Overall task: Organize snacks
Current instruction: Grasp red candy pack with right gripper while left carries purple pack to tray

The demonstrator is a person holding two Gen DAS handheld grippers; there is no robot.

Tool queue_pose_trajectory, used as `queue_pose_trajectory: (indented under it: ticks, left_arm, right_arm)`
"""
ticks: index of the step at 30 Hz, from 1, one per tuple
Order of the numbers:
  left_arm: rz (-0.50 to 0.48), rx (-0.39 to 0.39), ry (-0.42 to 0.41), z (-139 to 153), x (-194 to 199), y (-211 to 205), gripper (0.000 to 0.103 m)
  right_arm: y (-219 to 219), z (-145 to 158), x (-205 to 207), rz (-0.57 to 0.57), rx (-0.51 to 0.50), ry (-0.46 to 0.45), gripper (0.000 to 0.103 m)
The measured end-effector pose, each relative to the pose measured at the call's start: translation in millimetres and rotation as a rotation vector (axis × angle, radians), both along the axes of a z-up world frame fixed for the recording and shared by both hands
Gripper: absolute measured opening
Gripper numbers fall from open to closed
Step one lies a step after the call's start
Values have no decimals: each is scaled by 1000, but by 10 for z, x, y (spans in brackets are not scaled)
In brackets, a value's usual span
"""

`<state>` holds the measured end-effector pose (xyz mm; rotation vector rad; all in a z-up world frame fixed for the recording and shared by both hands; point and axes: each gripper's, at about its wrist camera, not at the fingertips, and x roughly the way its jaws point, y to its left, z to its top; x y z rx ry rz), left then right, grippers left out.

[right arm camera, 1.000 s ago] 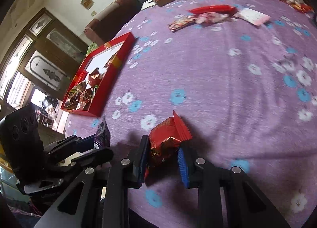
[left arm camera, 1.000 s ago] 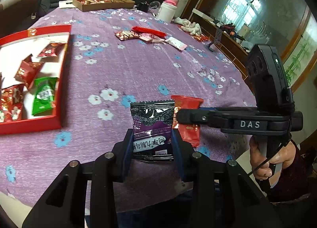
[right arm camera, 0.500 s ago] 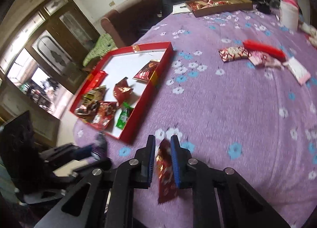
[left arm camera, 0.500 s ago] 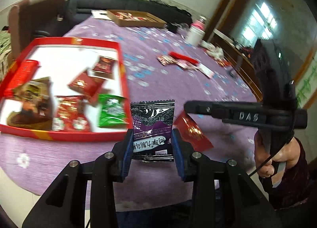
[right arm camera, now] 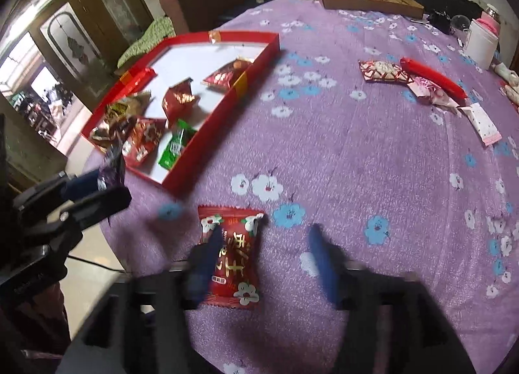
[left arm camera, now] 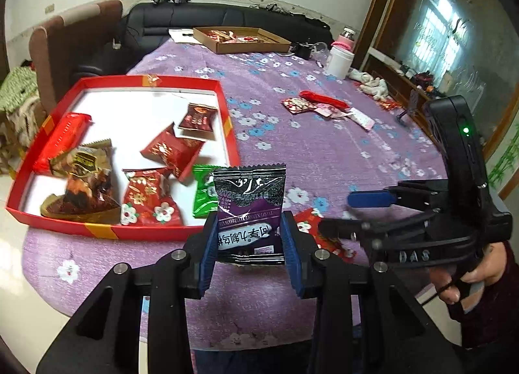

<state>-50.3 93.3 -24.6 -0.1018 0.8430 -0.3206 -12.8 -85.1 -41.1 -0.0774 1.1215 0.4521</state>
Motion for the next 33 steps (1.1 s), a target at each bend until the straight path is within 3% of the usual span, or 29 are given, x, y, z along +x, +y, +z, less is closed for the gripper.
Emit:
queue_pose_trajectory:
  ticks: [2,5,7,8,9,10,12,18,24,33]
  left_arm:
    - [9,12,0,-5,4,0,35]
    - [27,34,-3,-7,6,12,35]
    - [41,51,-7,-7,4,27,35]
    - [46,51,-7,-8,5,40,35]
    - [50,52,-7,-7,5,49,35]
    - [53,55,-8,-8,6,58,35]
    - [57,56,-6,-13,8,74,35]
    - [61,45,-7,-4,9,157,35]
    - [74,73,-22,53,94,279,35]
    - [170,186,-128,420,581,616,35]
  right_arm:
    - [121,-58,-14,27,-53,5,72]
    - [283,-149,-59,66,-125,-15,81]
    - [349,-221,-74,66,-172,-38,77]
    - [350,-231,-85,62,-173,-54,73]
    - [341,-226,-93,66,-163,-57,59]
    - [345,-206,-106,76,-164,-65,38]
    - [340,-197,-121,79,-173,-69,37]
    - [161,-162,-48,48,-63,-14,34]
    - [57,106,215,-25,-12,-46,34]
    - [723,625,780,55,127,-185,34]
